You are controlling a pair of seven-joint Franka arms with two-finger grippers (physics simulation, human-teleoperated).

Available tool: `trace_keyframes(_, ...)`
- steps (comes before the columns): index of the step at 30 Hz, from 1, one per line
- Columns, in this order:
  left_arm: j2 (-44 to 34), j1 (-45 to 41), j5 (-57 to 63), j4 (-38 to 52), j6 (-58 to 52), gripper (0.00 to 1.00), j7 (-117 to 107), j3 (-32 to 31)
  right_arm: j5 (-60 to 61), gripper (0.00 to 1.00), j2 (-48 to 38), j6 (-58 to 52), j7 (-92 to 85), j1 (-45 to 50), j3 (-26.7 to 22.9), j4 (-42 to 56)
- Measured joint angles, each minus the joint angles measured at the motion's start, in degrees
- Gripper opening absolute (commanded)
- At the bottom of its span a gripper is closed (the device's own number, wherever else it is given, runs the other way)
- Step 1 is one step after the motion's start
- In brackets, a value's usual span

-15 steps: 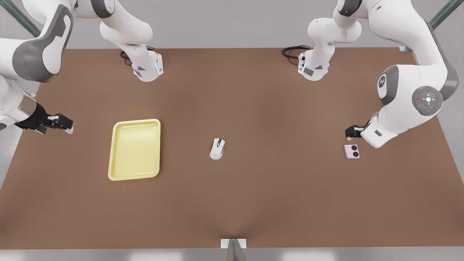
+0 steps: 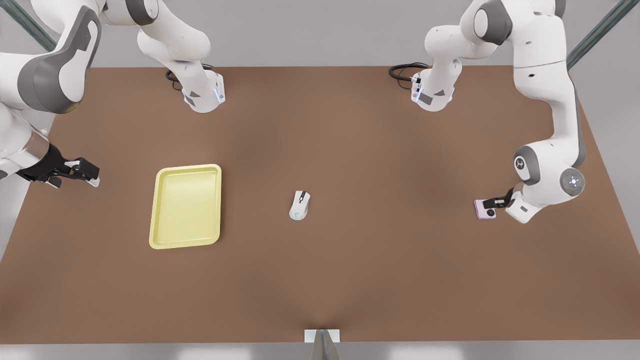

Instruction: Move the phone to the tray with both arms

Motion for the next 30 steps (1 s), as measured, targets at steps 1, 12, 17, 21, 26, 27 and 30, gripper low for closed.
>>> trace_keyframes(1, 0.1, 0.3, -0.3, -0.9, 1.7, 1.0, 1.0, 0.3, 0.0, 1.0, 0.0, 0.0, -0.1, 0.0, 0.0, 0.0)
trace_keyframes(12, 5.9, 0.5, -1.2, -2.4, 10.1, 1.0, 9.6, 0.7, 0.0, 1.0, 0.0, 0.1, -0.6, 0.0, 0.0, -0.1)
trace_keyframes(17, 7.1, 0.5, -2.6, -4.8, 12.4, 1.0, 12.4, 0.7, 0.0, 1.0, 0.0, 0.1, -0.7, 0.0, 0.0, 0.0)
trace_keyframes(21, 7.9, 0.5, -3.8, -6.5, 14.1, 1.0, 14.2, 0.7, 0.0, 1.0, 0.0, 0.1, -0.8, 0.0, 0.0, 0.0)
trace_keyframes(26, 8.6, 0.5, -4.5, -7.6, 16.1, 1.0, 15.9, 0.7, 0.0, 1.0, 0.0, 0.1, -0.9, 0.0, 0.0, 0.0)
trace_keyframes(27, 8.8, 0.5, -4.6, -7.7, 16.4, 1.0, 16.2, 0.7, 0.0, 1.0, 0.0, 0.1, -0.9, 0.0, 0.0, 0.0)
trace_keyframes(30, 9.6, 0.5, -4.8, -7.7, 17.2, 1.0, 16.9, 0.7, 0.0, 1.0, 0.0, 0.1, -1.0, 0.0, 0.0, -0.1)
